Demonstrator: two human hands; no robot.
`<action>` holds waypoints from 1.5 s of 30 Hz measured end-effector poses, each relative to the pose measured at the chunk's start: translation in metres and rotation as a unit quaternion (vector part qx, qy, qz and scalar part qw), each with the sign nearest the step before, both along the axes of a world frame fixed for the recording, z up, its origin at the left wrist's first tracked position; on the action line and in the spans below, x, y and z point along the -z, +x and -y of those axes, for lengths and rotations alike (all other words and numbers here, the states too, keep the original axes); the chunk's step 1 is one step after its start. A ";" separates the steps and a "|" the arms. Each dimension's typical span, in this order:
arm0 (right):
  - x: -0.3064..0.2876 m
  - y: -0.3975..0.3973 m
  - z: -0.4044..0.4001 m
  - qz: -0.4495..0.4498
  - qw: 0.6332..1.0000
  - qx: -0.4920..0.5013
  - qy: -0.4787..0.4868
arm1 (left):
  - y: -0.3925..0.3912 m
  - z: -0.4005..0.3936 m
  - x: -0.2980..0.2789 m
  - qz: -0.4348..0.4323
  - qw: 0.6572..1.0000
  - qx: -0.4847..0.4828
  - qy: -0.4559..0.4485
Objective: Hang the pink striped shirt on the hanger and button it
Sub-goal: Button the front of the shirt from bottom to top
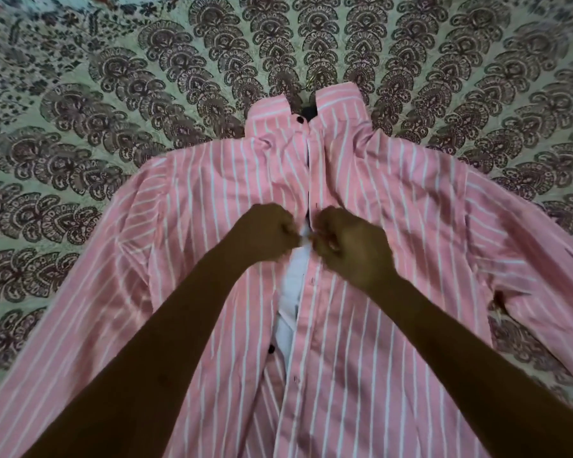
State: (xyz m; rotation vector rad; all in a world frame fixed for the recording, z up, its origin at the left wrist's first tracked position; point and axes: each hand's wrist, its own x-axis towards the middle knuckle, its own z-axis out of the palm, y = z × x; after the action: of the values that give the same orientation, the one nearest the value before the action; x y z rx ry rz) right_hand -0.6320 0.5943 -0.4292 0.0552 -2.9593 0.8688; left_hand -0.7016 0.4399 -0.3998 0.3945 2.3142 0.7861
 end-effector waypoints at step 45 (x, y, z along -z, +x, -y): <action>-0.022 0.165 0.091 0.115 0.980 0.163 -0.019 | 0.177 0.100 0.012 -0.079 0.980 -0.182 -0.007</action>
State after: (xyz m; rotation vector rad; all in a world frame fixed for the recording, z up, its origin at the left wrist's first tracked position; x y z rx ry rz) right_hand -0.4668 0.5031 -0.4070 -0.5536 -3.0234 0.9387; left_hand -0.5249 0.3394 -0.4122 0.0221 2.5795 0.9402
